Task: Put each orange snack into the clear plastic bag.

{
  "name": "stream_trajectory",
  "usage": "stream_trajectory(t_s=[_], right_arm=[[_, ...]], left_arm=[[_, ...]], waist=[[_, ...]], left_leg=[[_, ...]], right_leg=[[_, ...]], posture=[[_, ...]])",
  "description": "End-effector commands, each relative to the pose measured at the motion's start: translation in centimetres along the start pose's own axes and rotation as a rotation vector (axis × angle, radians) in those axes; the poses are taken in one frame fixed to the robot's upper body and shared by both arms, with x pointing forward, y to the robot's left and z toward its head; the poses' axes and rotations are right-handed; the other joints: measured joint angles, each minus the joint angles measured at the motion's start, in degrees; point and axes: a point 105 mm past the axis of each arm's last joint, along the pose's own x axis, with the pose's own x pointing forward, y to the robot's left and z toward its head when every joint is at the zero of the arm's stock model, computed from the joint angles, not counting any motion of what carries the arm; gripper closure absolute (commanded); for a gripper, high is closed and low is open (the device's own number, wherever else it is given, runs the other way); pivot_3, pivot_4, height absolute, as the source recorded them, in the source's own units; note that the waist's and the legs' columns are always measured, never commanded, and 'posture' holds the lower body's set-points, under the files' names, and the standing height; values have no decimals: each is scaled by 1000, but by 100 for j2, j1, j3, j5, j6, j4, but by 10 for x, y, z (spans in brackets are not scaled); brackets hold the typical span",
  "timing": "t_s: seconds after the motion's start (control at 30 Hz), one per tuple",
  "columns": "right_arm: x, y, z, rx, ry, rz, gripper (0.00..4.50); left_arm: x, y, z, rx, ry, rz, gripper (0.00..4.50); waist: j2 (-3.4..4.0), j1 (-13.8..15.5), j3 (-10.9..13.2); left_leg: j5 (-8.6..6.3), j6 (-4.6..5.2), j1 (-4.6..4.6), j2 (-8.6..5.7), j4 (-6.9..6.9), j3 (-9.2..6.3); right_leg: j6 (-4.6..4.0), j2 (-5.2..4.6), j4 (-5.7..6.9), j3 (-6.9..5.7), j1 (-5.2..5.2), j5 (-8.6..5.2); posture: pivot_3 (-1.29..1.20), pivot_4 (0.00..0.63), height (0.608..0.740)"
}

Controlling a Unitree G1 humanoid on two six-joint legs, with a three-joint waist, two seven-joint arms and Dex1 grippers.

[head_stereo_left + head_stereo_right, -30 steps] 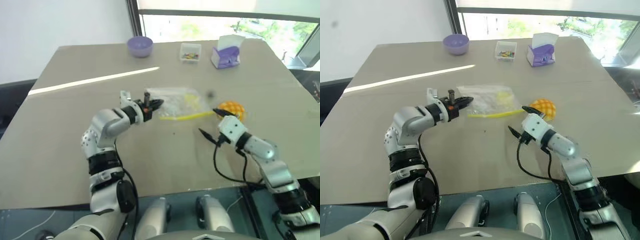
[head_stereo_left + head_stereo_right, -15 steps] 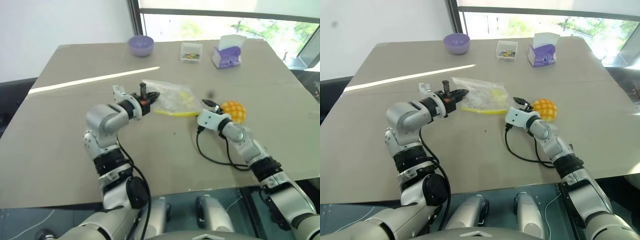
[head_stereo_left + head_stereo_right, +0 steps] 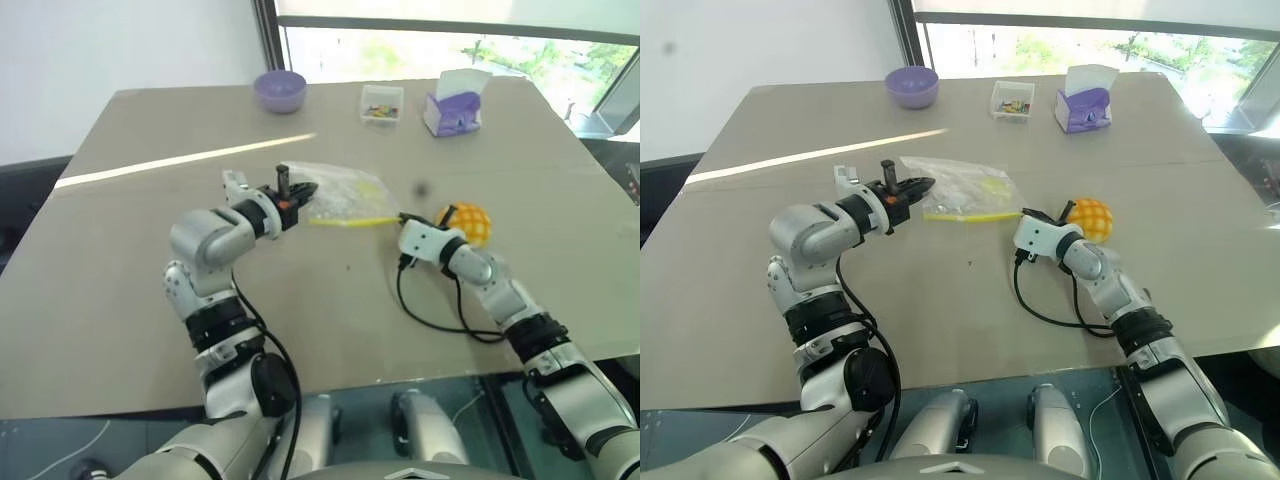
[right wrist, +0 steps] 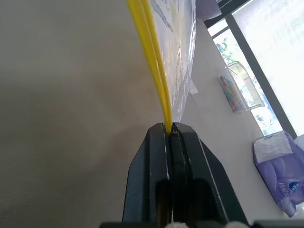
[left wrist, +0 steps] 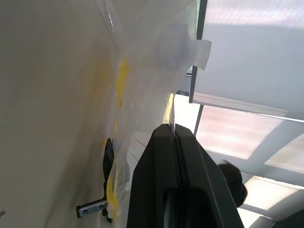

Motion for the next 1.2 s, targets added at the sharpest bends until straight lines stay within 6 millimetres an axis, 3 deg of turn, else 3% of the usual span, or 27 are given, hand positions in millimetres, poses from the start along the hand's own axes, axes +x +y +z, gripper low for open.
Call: stream_trajectory(t_s=[0.03, 0.07, 0.17, 0.3, 0.37, 0.47, 0.67, 0.87, 1.2], right_arm=[[-5, -32, 9, 29, -37, -89, 4467], [-6, -36, 11, 46, -43, -96, 4467], [-6, -45, 18, 73, -55, -100, 4500], [-3, -51, 28, 75, -55, -115, 4500], [-1, -52, 32, 75, -46, -120, 4500], [3, -52, 38, 94, -43, -114, 4500], [7, -53, 41, 112, -5, -124, 4500], [10, -54, 50, 128, 4, -135, 4500], [15, -52, 68, 147, -14, -157, 4500]], left_arm=[[-12, 3, 4, 168, 21, 13, 4500], [-16, 8, 5, 222, 34, 36, 4500], [-31, 17, 11, 391, 74, 82, 3661], [-56, 10, 23, 804, 63, 132, 2100], [-64, 4, 30, 1069, 20, 146, 2100], [-71, -2, 26, 1467, 59, 79, 2100], [-66, 6, -6, 1991, 212, -101, 2100], [-55, 12, -26, 2046, 275, -217, 2100], [-29, 18, -14, 2046, 275, -146, 2100]], waist=[[1, -37, 0], [1, -89, 0], [1, -145, 0], [3, -179, 3], [5, -216, 6], [9, -234, 7], [11, -221, 10], [12, -253, 14], [12, -294, 15]], left_leg=[[0, 0, 0, 0, 0, 1], [0, 0, 1, 2, -2, 1], [0, 0, 1, 7, -4, -3], [0, 0, 0, 4, -7, -2], [0, 0, 0, 5, -8, 0], [0, -1, -2, 4, -24, 15], [-1, 0, -15, 24, -43, 31], [-2, 3, -21, 33, -47, 31], [-9, 17, -21, 31, -44, 29]], right_leg=[[0, 1, 1, 1, -1, 0], [0, 2, 3, 3, -3, 0], [0, 4, 7, 3, -5, 0], [-1, 11, 12, 5, -10, -1], [-2, 13, 12, 5, -11, -1], [-3, 11, 9, 18, -22, -2], [-5, 7, -3, 26, -41, -4], [-3, 7, -7, 26, -48, -2], [-1, 9, 5, 23, -51, -1]], posture=[[0, 150, 740], [0, 150, 740], [0, 150, 740], [0, 150, 740], [0, 150, 740], [0, 150, 740], [0, 150, 740], [0, 150, 740], [0, 150, 740]])
